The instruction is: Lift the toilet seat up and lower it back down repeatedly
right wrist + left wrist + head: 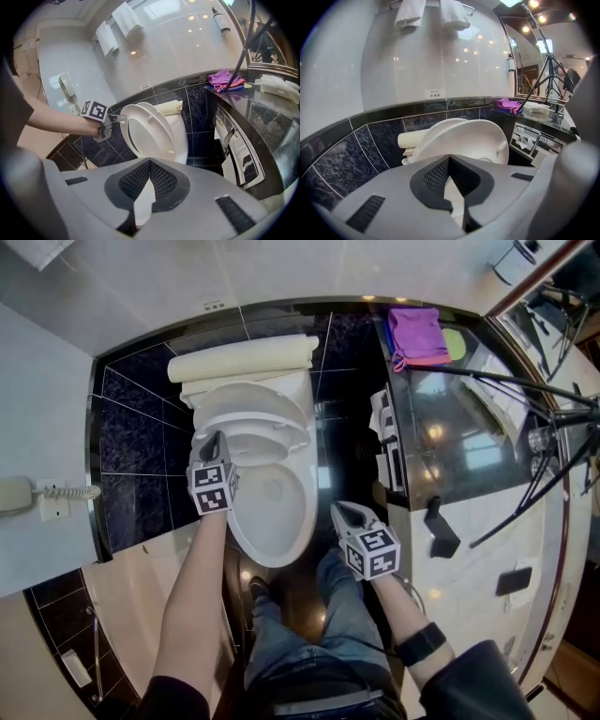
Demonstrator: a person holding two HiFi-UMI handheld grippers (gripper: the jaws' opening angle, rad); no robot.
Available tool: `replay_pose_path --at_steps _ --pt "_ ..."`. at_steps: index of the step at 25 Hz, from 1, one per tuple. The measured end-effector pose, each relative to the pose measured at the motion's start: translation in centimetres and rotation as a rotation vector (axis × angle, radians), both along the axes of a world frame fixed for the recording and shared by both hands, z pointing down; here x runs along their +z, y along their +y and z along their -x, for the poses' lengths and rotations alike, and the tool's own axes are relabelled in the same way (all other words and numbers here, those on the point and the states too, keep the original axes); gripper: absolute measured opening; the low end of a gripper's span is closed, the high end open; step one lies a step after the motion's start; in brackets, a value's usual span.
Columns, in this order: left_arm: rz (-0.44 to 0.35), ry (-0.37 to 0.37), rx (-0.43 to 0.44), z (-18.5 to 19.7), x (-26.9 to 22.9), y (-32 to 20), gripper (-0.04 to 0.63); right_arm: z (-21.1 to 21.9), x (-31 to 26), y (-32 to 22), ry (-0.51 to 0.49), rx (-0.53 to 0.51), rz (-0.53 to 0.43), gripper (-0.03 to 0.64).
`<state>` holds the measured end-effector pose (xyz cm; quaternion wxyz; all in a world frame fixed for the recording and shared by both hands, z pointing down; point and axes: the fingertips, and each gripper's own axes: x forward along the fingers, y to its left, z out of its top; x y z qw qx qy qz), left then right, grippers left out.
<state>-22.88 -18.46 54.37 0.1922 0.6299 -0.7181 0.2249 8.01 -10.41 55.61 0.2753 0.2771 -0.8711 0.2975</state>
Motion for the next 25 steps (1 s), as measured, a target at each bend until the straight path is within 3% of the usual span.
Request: replay_pose_path --at_steps 12,25 --pt "0.015 -0.015 0.024 -0.7 -1.5 2.1 0.000 1.2 -1.4 -0.5 -0.017 -0.010 -0.031 0.017" --pt "-0.034 0.029 0.113 -4.6 -9.9 12.1 0.000 2.3 -8.4 2.2 -0.009 -0.006 -0.140 0.017"
